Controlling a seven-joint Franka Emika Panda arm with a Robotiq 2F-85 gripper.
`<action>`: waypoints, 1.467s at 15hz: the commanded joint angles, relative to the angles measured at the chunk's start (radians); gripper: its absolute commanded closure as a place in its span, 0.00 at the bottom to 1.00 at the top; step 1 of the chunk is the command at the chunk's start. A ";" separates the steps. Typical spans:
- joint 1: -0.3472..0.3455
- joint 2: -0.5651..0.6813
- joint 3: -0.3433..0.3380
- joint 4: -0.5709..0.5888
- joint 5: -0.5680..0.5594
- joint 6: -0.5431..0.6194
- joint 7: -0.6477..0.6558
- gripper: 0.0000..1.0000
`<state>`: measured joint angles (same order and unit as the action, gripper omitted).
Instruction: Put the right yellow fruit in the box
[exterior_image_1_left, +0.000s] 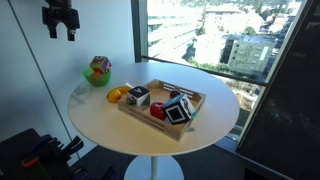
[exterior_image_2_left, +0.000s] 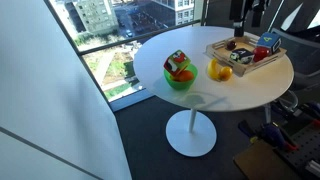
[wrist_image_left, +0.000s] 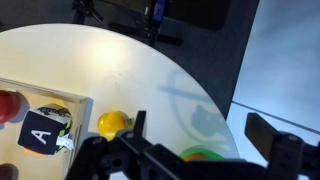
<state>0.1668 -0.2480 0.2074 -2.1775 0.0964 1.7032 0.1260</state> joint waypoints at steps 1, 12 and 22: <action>0.003 0.001 -0.003 0.002 -0.001 -0.002 0.001 0.00; -0.016 0.010 -0.014 0.001 -0.030 0.051 0.016 0.00; -0.056 0.012 -0.036 -0.076 -0.127 0.257 0.060 0.00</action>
<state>0.1215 -0.2303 0.1819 -2.2215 -0.0033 1.9029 0.1562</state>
